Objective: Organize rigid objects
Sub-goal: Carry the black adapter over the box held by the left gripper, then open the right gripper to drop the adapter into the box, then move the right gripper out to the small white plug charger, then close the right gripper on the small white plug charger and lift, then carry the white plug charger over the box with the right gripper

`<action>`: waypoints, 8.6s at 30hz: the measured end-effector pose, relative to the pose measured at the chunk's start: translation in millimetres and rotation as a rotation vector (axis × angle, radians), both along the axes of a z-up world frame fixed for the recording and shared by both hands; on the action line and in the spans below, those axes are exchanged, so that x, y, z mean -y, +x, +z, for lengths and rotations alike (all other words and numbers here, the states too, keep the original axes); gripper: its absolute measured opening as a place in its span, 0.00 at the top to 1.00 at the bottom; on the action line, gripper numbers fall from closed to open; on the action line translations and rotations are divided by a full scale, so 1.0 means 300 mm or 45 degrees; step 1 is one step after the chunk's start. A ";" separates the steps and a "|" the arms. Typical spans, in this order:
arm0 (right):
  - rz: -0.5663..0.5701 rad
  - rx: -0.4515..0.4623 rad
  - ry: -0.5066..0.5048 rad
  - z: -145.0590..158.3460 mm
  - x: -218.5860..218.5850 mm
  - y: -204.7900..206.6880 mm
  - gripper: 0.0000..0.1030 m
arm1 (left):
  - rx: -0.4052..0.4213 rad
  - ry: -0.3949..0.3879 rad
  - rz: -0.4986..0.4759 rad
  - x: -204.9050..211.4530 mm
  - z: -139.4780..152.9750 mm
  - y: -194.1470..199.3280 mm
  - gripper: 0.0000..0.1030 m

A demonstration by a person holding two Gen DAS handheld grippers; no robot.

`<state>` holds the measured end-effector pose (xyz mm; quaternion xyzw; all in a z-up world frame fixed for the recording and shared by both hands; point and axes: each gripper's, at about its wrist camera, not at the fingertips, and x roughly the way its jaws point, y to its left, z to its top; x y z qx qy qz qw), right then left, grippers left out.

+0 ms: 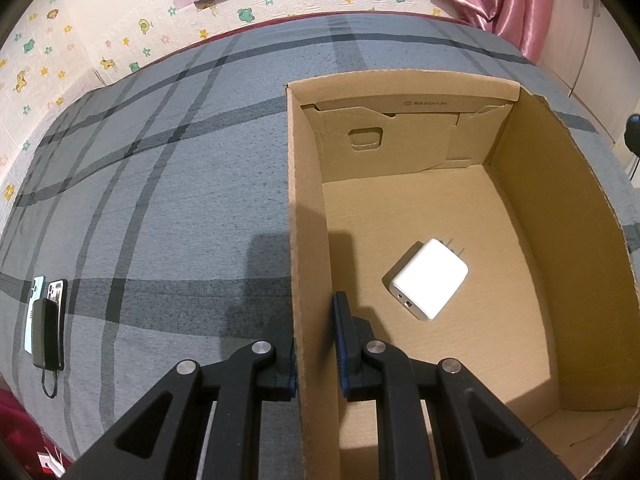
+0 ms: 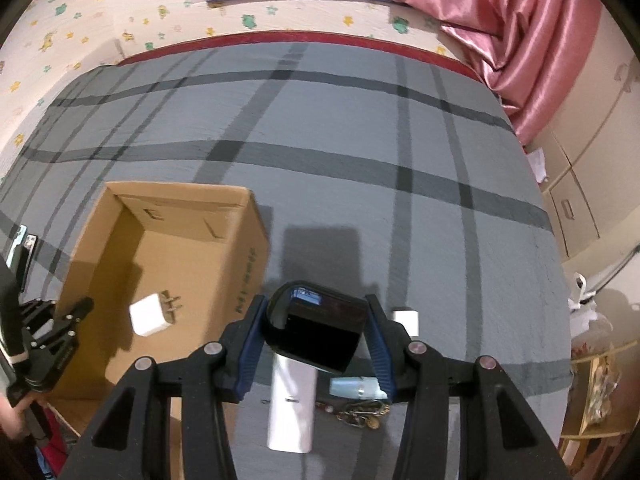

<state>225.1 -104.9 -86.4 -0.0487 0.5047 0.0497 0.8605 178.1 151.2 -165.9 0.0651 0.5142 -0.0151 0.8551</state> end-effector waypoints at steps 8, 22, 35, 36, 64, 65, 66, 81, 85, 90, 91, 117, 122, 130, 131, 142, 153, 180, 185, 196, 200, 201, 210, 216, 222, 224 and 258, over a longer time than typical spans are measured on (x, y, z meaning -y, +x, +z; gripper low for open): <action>0.093 0.010 0.017 0.012 -0.131 0.013 0.51 | -0.001 -0.030 -0.010 -0.010 0.001 0.000 0.86; 0.220 -0.030 0.044 -0.055 -0.333 0.040 0.51 | 0.004 -0.071 -0.031 -0.035 0.000 -0.003 0.86; 0.282 -0.117 0.063 -0.167 -0.457 0.078 0.51 | 0.002 -0.087 -0.022 -0.036 0.000 0.000 0.86; 0.285 -0.124 0.062 -0.176 -0.462 0.081 0.51 | 0.001 -0.088 -0.023 -0.036 0.000 0.000 0.86; 0.261 -0.290 0.045 -0.398 -0.544 0.169 0.46 | 0.004 -0.054 -0.025 -0.023 0.003 -0.006 0.86; 0.256 -0.284 0.049 -0.394 -0.541 0.170 0.45 | 0.004 -0.053 -0.025 -0.022 0.003 -0.006 0.86; 0.255 -0.281 0.056 -0.391 -0.540 0.170 0.45 | 0.004 -0.051 -0.025 -0.021 0.002 -0.007 0.86; 0.261 -0.190 0.071 -0.279 -0.520 0.136 0.38 | 0.001 -0.032 -0.026 -0.015 -0.001 -0.004 0.86; 0.262 -0.152 0.067 -0.230 -0.501 0.123 0.32 | 0.000 -0.023 -0.026 -0.011 -0.001 -0.004 0.86; 0.241 -0.117 0.047 -0.174 -0.446 0.107 0.26 | -0.002 -0.019 -0.026 -0.009 -0.001 -0.003 0.86; 0.236 -0.111 0.044 -0.164 -0.434 0.105 0.24 | -0.003 -0.021 -0.026 -0.008 -0.001 -0.003 0.86; -0.011 0.008 -0.005 -0.045 0.035 0.110 0.01 | -0.006 -0.003 -0.025 0.002 0.003 -0.002 0.86; -0.084 -0.008 -0.014 -0.100 0.132 0.124 0.01 | -0.007 -0.003 -0.025 0.003 0.003 -0.001 0.86; -0.187 -0.052 -0.039 -0.208 0.247 0.148 0.01 | -0.006 0.010 -0.028 0.009 -0.001 -0.004 0.86; -0.199 -0.059 -0.042 -0.224 0.259 0.153 0.01 | -0.006 0.013 -0.028 0.011 -0.001 -0.003 0.86; -0.283 -0.143 -0.037 -0.399 0.351 0.196 0.01 | -0.005 0.026 -0.027 0.015 -0.001 -0.005 0.85; -0.311 -0.218 -0.050 -0.510 0.398 0.212 0.04 | -0.006 0.035 -0.027 0.024 0.004 -0.004 0.85; -0.248 -0.206 -0.023 -0.406 0.347 0.172 0.73 | -0.002 0.050 -0.024 0.025 0.002 -0.006 0.85; -0.231 -0.169 -0.024 -0.339 0.323 0.149 0.73 | -0.003 0.040 -0.025 0.025 0.000 -0.006 0.85; -0.172 -0.096 -0.029 -0.208 0.239 0.108 0.73 | -0.003 0.026 -0.027 0.016 0.004 -0.008 0.86; -0.139 -0.074 -0.032 -0.158 0.197 0.095 0.73 | -0.005 0.015 -0.027 0.009 0.007 -0.006 0.86; -0.134 -0.069 -0.032 -0.150 0.189 0.093 0.73 | -0.005 0.012 -0.027 0.008 0.007 -0.006 0.86; -0.048 -0.007 -0.028 -0.047 0.078 0.068 0.73 | -0.002 0.002 -0.038 0.000 0.001 -0.007 0.85; 0.028 0.024 -0.022 -0.007 -0.023 0.053 0.73 | 0.002 0.010 -0.042 0.005 0.002 -0.011 0.85; 0.099 0.023 0.003 -0.002 -0.130 0.046 0.73 | 0.002 0.007 -0.045 0.005 0.005 -0.012 0.85; 0.126 0.023 0.008 -0.004 -0.167 0.043 0.73 | 0.000 0.006 -0.045 0.005 0.007 -0.011 0.85; 0.203 -0.215 0.012 -0.319 -0.484 0.087 0.72 | -0.012 0.020 -0.042 0.006 -0.002 -0.002 0.85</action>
